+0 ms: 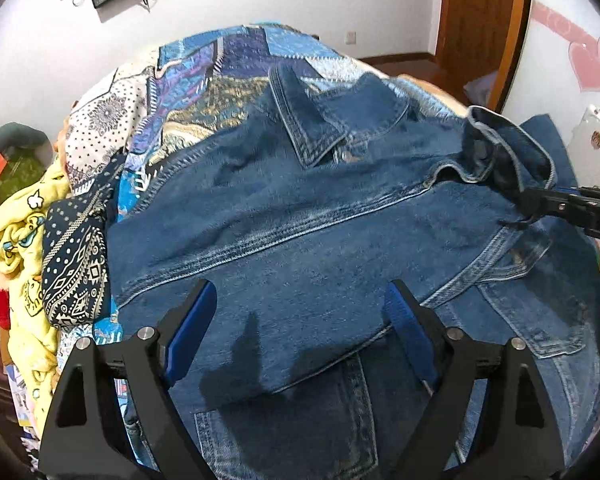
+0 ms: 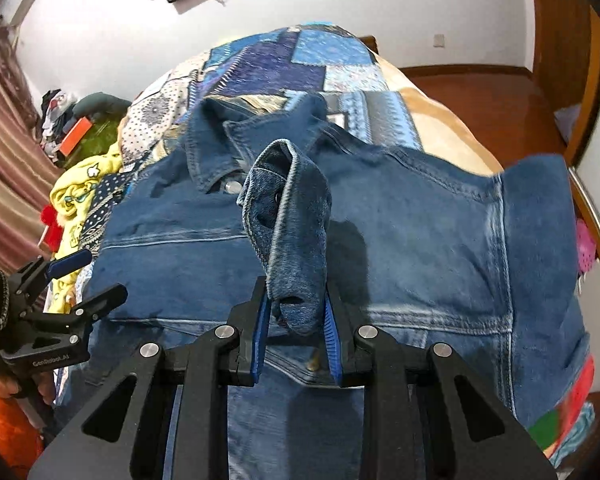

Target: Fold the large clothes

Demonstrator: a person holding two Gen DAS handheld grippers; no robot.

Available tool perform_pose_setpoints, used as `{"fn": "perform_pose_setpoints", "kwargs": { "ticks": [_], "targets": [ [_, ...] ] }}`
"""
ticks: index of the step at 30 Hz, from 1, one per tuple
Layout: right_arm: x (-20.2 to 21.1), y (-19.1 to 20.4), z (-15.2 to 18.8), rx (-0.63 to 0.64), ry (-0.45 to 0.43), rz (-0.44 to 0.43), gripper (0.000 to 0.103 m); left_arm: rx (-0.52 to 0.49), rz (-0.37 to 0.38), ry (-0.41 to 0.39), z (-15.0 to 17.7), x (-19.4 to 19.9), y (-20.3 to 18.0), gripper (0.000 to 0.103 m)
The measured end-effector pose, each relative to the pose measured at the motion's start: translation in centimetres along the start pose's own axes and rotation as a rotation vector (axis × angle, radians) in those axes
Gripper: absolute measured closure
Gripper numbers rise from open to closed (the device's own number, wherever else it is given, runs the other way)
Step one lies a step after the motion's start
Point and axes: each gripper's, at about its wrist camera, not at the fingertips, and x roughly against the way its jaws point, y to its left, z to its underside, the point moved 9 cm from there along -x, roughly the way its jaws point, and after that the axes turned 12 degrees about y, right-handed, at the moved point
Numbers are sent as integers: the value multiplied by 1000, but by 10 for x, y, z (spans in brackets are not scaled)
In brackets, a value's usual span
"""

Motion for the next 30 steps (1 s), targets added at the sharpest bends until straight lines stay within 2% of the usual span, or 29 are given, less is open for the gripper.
{"fn": "perform_pose_setpoints", "kwargs": {
  "ticks": [5, 8, 13, 15, 17, 20, 24, 30],
  "targets": [
    [-7, -20, 6, -38, 18, 40, 81, 27, -11, 77, 11, -26, 5, 17],
    [-5, -33, 10, -45, 13, 94, 80, 50, -2, 120, 21, -38, 7, 17],
    [6, -48, 20, -41, 23, 132, 78, 69, -7, 121, 25, -35, 6, 17],
    [16, -53, 24, -44, 19, 135, 69, 62, -20, 119, 24, -31, 4, 17],
    [34, -57, 27, -51, -20, 127, 48, 50, -26, 99, 22, -22, 0, 17],
    [61, -66, 27, -73, -96, 122, 27, 47, -14, 58, 15, -6, -5, 17],
    [95, -95, 30, -151, -162, 133, 21, 70, 25, -15, 4, 20, -13, 17],
    [94, -149, 51, -310, -126, 133, 21, 96, 87, -66, -3, 40, -23, 17]
  ]
}}
